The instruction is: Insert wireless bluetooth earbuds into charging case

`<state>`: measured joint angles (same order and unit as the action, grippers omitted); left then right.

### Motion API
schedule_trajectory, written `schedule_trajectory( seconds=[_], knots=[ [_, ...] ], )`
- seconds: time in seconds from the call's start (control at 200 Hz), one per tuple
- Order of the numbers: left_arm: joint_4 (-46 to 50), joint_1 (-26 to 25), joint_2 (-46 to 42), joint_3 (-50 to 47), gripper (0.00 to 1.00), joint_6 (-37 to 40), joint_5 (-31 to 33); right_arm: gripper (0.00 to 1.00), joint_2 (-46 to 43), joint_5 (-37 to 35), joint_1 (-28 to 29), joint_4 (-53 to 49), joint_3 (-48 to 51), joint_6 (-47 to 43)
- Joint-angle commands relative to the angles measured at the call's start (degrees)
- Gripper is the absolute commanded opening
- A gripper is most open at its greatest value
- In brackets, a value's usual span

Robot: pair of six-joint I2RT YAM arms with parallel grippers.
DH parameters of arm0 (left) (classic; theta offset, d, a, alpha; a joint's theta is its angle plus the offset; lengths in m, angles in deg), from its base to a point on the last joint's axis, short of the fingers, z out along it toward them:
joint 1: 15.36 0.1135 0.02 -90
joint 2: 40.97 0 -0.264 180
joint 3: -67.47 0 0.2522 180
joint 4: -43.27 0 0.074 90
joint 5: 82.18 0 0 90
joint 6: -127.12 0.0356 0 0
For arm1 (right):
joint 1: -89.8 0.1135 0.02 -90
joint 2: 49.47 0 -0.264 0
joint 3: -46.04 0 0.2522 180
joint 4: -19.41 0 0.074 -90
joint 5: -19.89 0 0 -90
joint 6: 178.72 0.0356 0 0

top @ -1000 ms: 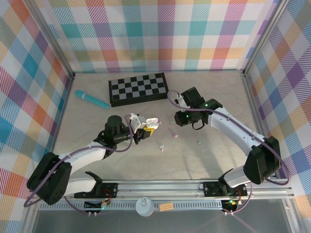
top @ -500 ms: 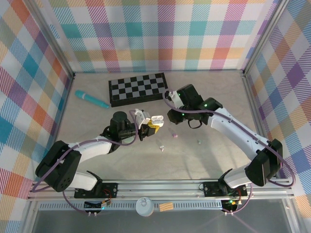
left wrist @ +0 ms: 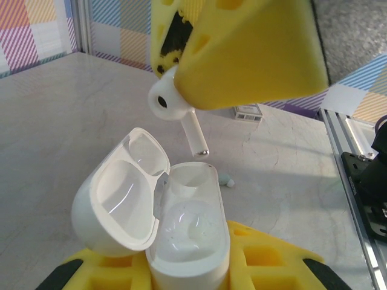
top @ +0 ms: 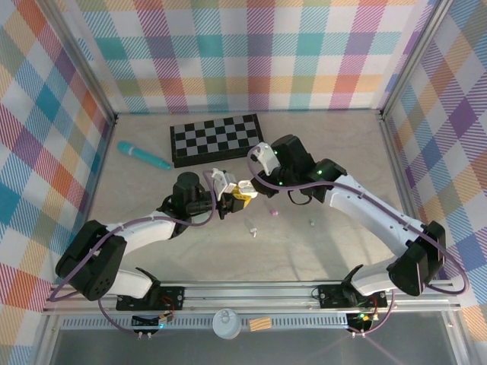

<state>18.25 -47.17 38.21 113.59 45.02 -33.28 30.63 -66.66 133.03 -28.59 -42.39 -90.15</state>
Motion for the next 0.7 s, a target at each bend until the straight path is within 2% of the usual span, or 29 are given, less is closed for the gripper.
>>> schedule_trajectory(
  seconds=[0.0, 0.57, 0.695],
  knots=[
    [0.36, -0.44, -0.67, 1.65, 0.01, -0.25, -1.88, 0.21, 1.04, -0.30, 0.63, 1.02, 0.17, -2.51],
    [2.12, -0.44, -2.57, 2.35, 0.01, -0.42, -2.91, 0.21, 1.12, -2.58, 0.80, 1.59, 2.15, -3.74],
    [2.48, -0.40, -2.84, 2.35, 0.01, -0.42, -2.84, 0.21, 0.27, -2.52, 0.87, 2.14, 3.10, -6.51]
  ],
)
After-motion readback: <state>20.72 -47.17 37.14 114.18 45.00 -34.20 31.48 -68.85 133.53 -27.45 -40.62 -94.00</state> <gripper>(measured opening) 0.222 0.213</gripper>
